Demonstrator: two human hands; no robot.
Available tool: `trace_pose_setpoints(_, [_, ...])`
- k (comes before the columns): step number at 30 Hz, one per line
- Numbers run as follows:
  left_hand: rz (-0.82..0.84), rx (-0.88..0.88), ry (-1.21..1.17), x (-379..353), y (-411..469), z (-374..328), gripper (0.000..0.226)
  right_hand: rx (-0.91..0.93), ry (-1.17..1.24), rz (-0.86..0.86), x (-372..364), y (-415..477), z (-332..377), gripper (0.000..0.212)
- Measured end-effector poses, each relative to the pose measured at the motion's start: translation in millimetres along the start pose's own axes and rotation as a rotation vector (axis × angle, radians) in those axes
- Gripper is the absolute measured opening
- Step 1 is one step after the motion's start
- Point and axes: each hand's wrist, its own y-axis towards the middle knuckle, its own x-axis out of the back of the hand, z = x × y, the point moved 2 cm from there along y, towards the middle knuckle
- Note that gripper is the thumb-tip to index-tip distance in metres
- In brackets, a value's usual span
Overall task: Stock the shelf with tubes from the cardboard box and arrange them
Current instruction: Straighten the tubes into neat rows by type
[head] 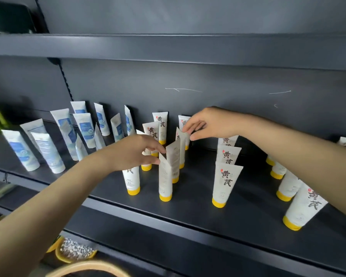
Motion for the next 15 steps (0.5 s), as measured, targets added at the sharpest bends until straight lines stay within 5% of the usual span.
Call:
trace_pose_setpoints(8, [-0.095, -0.175, -0.075, -9, 8, 20, 0.023, -0.076, -0.158, 0.113, -27, 35, 17, 0.033])
trace_pose_setpoints(15, [-0.138, -0.135, -0.218, -15, 9, 28, 0.006, -0.11, -0.084, 0.065, -41, 45, 16, 0.023])
